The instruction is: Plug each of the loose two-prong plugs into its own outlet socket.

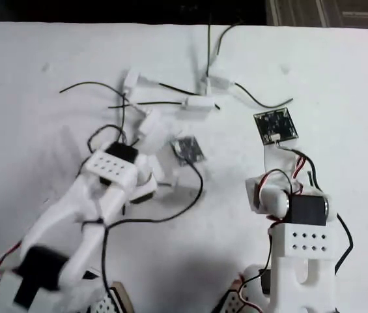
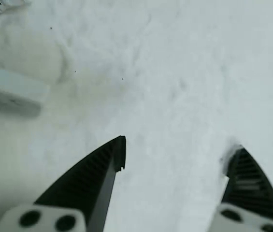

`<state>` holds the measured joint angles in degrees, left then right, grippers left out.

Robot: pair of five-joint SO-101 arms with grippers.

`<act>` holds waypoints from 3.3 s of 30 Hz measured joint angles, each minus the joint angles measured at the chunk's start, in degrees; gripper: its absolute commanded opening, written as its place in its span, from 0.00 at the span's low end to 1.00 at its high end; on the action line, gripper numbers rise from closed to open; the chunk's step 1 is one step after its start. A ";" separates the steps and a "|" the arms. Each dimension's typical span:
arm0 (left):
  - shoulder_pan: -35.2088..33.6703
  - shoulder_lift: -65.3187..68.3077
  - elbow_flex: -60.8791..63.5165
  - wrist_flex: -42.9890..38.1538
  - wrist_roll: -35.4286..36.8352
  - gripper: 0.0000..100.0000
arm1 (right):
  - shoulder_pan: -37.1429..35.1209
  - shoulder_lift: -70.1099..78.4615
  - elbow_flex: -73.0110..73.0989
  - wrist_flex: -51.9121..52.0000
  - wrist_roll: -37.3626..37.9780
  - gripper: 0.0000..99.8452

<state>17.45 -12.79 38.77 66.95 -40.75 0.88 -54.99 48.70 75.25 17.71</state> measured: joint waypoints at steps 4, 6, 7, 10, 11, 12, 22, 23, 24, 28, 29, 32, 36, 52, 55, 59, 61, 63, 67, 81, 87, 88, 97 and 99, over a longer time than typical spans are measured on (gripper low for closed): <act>0.00 -7.56 -5.36 9.76 9.76 0.02 | 0.00 0.00 0.00 0.00 0.00 0.31; -0.26 -8.62 -7.12 11.96 11.60 0.02 | 0.00 0.00 0.00 0.00 0.00 0.31; -0.88 -8.88 -7.38 12.22 11.87 0.03 | 0.00 0.00 0.00 0.00 0.00 0.31; -1.93 -9.32 -6.42 12.04 9.93 0.11 | 0.00 0.00 0.00 0.00 0.00 0.31; -1.76 -9.49 -5.19 11.34 8.53 0.15 | 0.00 0.00 0.00 0.00 0.00 0.31; -1.76 -9.49 -3.52 10.55 6.95 0.19 | 0.00 0.00 0.00 0.00 0.00 0.31; -6.15 -19.08 17.05 -6.15 -4.13 0.29 | 0.00 0.00 0.00 0.00 0.00 0.31; -6.33 -21.27 17.67 -6.59 -4.22 0.29 | 0.00 0.00 0.00 0.00 0.00 0.31; -6.77 -23.65 17.76 -6.95 -4.13 0.29 | 0.00 0.00 0.00 0.00 0.00 0.31; -8.62 -31.30 17.76 -10.29 1.49 0.26 | 0.00 0.00 0.00 0.00 0.00 0.31; -8.97 -32.26 17.76 -11.69 3.25 0.24 | 0.00 0.00 0.00 0.00 0.00 0.31; -9.41 -32.70 17.76 -16.70 8.26 0.18 | 0.00 0.00 0.00 0.00 0.00 0.31; -9.41 -27.60 17.76 -24.35 11.25 0.21 | 0.00 0.00 0.00 0.00 0.00 0.31; 0.79 -2.29 9.93 -24.97 11.43 0.22 | 0.00 0.00 0.00 0.00 0.00 0.31; 3.96 -2.37 10.73 -24.00 11.43 0.19 | 0.00 0.00 0.00 0.00 0.00 0.31; 5.54 -3.08 12.22 -24.18 8.18 0.15 | 0.00 0.00 0.00 0.00 0.00 0.31; 5.98 -3.69 13.01 -23.65 6.86 0.15 | 0.00 0.00 0.18 0.00 0.00 0.31; 5.80 -4.92 13.45 -21.71 6.33 0.15 | 0.00 0.00 0.26 0.00 0.00 0.31; 5.71 -7.91 14.07 -19.96 6.33 0.15 | 0.00 0.00 0.26 0.00 0.00 0.31; -0.97 -32.35 14.07 -7.03 10.11 0.15 | 0.00 0.00 1.58 0.00 0.00 0.31; -13.63 -38.68 18.37 -6.42 15.56 0.15 | -3.25 0.00 1.49 0.88 0.00 0.26; -15.56 -39.38 19.96 -6.95 15.82 0.15 | -4.92 0.00 1.49 1.67 0.00 0.25; -33.23 -44.84 33.58 -14.15 16.26 0.15 | -19.87 14.24 -9.32 2.64 -1.67 0.23; -35.60 -45.71 36.40 -16.09 16.26 0.15 | -22.42 20.75 -13.36 2.64 1.05 0.23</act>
<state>-18.15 -58.51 75.16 50.86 -24.48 -21.54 -34.24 35.34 77.89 18.77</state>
